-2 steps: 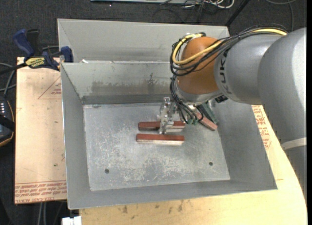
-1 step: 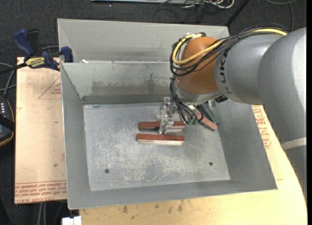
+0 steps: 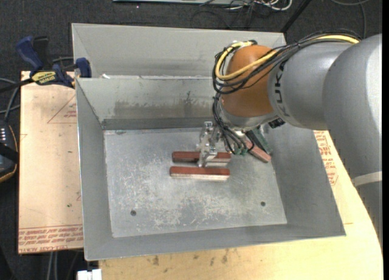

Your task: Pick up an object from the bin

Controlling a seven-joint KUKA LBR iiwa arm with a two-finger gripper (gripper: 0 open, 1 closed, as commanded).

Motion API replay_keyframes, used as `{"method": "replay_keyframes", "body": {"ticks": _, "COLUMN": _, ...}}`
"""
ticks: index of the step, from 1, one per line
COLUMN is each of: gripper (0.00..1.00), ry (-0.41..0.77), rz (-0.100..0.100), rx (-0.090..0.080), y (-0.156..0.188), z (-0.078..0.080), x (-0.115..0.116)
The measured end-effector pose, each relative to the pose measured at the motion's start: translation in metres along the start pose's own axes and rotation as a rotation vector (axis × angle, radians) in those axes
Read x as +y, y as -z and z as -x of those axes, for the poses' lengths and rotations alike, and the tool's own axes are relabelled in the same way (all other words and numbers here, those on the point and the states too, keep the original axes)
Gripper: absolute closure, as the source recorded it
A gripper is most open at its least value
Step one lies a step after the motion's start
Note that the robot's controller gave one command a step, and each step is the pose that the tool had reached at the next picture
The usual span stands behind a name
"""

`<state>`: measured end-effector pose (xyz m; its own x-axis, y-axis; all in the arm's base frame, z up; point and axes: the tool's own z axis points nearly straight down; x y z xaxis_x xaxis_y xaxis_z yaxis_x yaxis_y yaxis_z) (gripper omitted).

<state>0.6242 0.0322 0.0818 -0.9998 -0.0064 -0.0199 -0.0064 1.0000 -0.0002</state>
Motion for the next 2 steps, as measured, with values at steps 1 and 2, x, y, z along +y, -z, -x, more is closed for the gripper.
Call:
{"method": "replay_keyframes", "body": {"ticks": 1, "gripper": 1.0, "ry": 0.0, "rz": 0.0, "rx": 0.02, "y": 0.015, "z": -0.004, "x": 0.0}}
{"method": "replay_keyframes", "body": {"ticks": 2, "gripper": 1.0, "ry": 0.0, "rz": 0.001, "rx": 0.015, "y": 0.029, "z": -0.001, "x": 0.001}}
